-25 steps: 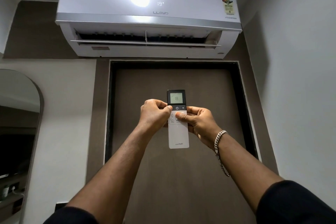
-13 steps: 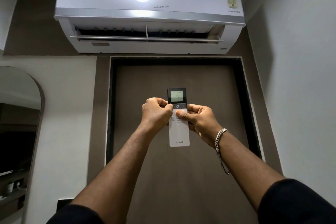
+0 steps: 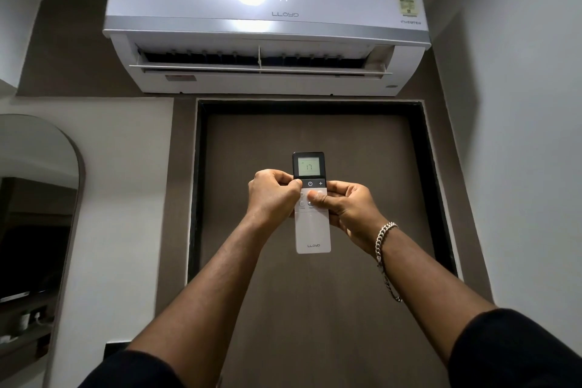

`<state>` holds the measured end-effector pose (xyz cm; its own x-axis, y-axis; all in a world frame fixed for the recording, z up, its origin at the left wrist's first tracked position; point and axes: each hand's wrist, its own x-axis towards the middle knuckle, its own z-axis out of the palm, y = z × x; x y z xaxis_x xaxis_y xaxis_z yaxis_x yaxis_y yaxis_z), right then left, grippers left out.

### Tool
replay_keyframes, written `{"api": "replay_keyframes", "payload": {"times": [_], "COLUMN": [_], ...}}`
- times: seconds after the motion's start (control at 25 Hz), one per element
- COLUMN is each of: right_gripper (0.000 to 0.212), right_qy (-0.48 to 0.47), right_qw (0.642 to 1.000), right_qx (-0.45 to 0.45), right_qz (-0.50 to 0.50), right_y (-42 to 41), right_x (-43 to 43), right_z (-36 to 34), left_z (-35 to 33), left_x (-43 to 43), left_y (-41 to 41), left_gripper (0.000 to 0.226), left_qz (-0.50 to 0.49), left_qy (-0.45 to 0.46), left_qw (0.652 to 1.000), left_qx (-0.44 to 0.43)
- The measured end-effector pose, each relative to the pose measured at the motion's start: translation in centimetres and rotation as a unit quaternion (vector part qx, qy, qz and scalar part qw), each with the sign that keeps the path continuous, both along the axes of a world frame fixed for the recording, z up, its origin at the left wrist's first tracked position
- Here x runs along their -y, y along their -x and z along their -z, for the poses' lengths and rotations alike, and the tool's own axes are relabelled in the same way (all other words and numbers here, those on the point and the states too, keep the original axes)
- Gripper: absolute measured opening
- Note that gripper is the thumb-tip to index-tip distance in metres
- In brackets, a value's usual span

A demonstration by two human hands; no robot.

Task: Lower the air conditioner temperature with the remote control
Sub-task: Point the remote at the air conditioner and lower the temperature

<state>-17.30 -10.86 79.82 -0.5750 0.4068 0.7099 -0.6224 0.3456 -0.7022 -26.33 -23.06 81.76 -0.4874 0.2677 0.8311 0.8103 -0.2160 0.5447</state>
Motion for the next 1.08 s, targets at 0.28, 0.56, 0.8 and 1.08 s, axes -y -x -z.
{"api": "replay_keyframes", "payload": {"times": [0.28,0.56,0.8,1.08], "right_gripper": [0.046,0.046,0.021,0.033], "right_qy": [-0.001,-0.016,-0.028,0.120], "right_qw": [1.000,0.998,0.988,0.963], "right_qx": [0.008,0.028,0.082,0.148], "right_qz": [0.015,0.053,0.126,0.190], "right_y": [-0.9,-1.7,-3.0,-7.8], "right_x": [-0.2,-0.9,-3.3,-10.0], "right_z": [0.2,1.0,4.3,19.3], "left_z": [0.1,1.1,4.1,17.8], "left_x": [0.1,-1.0,-3.9,-13.5], "left_y": [-0.4,-0.8,-1.0,-4.0], "left_gripper": [0.016,0.021,0.023,0.023], "left_qz": [0.028,0.055,0.087,0.178], "left_qy": [0.034,0.037,0.071,0.158], "left_qw": [0.999,0.998,0.993,0.964], "left_qx": [0.003,0.020,0.043,0.119]}}
